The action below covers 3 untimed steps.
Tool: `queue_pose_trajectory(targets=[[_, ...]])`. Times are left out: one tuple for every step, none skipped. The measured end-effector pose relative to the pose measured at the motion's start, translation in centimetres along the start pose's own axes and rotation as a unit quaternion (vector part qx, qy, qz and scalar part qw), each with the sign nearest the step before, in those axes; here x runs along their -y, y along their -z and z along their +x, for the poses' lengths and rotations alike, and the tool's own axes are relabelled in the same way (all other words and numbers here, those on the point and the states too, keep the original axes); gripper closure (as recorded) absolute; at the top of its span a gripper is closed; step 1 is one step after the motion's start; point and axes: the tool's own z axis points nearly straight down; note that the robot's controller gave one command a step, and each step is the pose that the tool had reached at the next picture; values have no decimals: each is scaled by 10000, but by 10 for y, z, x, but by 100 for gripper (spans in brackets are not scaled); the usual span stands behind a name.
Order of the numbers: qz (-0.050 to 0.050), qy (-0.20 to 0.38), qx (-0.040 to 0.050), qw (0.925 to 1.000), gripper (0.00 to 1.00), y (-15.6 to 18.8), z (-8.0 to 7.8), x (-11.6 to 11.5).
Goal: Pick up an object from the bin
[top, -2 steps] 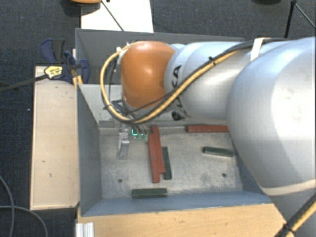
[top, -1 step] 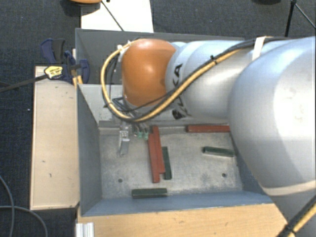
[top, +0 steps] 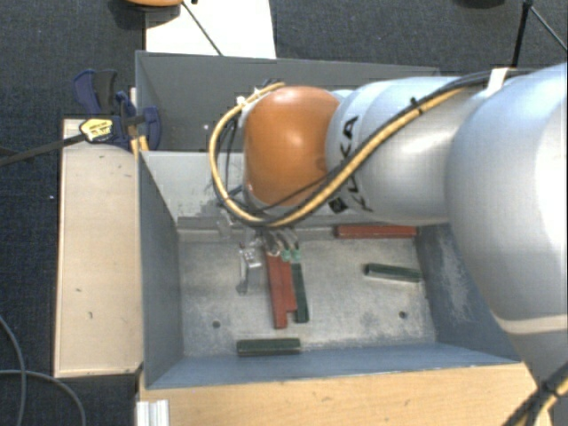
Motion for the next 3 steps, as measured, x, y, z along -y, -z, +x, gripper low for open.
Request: queue_pose_trajectory(targets=[[10, 395, -20, 9992, 0, 16, 68, 22], [10, 1204, 26, 9927, 0, -28, 51, 38], [-8, 1763, -64, 9843, 0, -24, 70, 84]])
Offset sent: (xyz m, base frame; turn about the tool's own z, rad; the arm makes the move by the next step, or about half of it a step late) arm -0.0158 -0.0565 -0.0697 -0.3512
